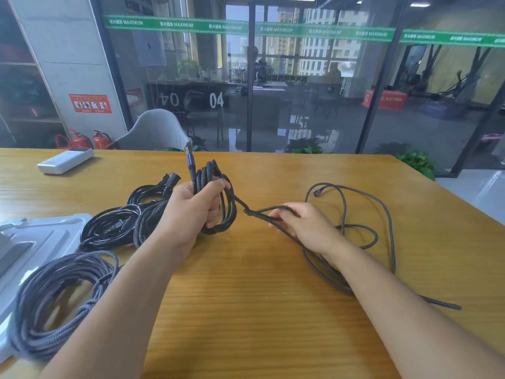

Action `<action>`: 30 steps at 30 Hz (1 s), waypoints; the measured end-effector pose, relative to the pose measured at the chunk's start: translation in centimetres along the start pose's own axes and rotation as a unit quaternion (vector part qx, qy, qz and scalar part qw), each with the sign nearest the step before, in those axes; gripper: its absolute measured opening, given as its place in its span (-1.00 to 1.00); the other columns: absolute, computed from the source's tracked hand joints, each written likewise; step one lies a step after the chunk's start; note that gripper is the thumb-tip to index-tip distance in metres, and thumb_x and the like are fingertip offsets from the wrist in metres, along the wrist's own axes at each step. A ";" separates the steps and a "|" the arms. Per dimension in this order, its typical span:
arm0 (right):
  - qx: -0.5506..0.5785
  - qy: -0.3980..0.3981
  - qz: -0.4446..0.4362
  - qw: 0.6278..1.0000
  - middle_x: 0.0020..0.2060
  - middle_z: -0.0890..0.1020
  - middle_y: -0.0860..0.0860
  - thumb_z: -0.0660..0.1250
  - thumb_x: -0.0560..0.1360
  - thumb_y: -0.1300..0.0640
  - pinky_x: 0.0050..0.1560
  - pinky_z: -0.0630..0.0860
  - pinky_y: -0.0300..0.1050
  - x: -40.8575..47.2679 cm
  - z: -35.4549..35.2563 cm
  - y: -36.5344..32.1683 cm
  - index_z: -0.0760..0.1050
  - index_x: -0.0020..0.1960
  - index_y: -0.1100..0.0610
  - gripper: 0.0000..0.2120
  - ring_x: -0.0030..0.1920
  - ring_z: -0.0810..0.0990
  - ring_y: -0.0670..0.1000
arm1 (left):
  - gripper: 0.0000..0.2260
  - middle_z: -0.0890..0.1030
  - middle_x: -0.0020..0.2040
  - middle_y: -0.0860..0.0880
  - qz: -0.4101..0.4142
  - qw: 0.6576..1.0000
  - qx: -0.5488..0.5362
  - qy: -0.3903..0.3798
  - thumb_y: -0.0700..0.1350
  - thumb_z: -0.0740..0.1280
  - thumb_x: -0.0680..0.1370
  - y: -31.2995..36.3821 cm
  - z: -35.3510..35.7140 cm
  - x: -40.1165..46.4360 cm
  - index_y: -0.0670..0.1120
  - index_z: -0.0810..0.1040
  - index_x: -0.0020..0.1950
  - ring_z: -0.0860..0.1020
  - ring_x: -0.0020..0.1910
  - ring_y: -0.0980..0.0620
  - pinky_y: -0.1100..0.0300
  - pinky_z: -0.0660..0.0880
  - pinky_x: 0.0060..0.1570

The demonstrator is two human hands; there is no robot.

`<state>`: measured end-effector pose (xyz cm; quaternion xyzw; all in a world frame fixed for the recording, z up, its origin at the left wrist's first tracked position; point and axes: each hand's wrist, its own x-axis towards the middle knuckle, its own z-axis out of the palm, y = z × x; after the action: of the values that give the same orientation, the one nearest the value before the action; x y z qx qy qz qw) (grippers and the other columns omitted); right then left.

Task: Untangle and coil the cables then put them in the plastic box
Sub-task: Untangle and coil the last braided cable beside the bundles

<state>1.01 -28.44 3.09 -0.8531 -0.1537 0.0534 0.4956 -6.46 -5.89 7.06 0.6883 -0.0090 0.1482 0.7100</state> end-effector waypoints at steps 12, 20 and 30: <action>0.209 0.041 0.000 0.977 -0.20 0.63 0.09 0.14 0.63 0.14 -0.14 0.54 -0.06 -1.7 -0.7 -3.1 0.74 0.00 0.19 -0.62 -0.22 0.57 0.03 | -0.47 0.25 -0.44 0.07 0.088 0.989 0.120 -0.019 0.15 0.60 0.36 0.1 0.6 -0.6 -0.05 0.26 -0.29 0.21 -0.43 0.05 0.25 0.26 -0.39; 0.164 0.020 -0.077 0.983 -0.11 0.67 0.04 0.20 0.65 -0.19 0.07 0.62 -0.14 -2.0 -2.8 -3.4 0.72 0.15 0.11 -0.54 -0.12 0.62 -0.04 | -0.50 0.34 -0.42 0.10 0.097 0.985 0.140 0.006 0.20 0.58 0.34 0.0 0.6 -0.5 -0.13 0.47 -0.07 0.32 -0.40 0.09 0.32 0.35 -0.36; 0.211 0.111 -0.139 0.961 -0.24 0.64 0.08 0.15 0.75 0.07 -0.17 0.63 -0.10 -2.5 -1.5 -4.4 0.60 0.32 0.02 -0.71 -0.21 0.68 0.07 | -0.77 0.33 -0.43 0.03 0.069 0.983 0.169 -0.021 -0.28 0.53 0.51 -1.0 0.3 0.0 -0.10 0.56 0.08 0.38 -0.44 0.08 0.29 0.50 -0.22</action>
<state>-1.86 -28.44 7.49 -0.7004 -0.2001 -0.0793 0.6805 -6.17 -6.19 6.07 0.7989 -0.0459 0.1816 0.5715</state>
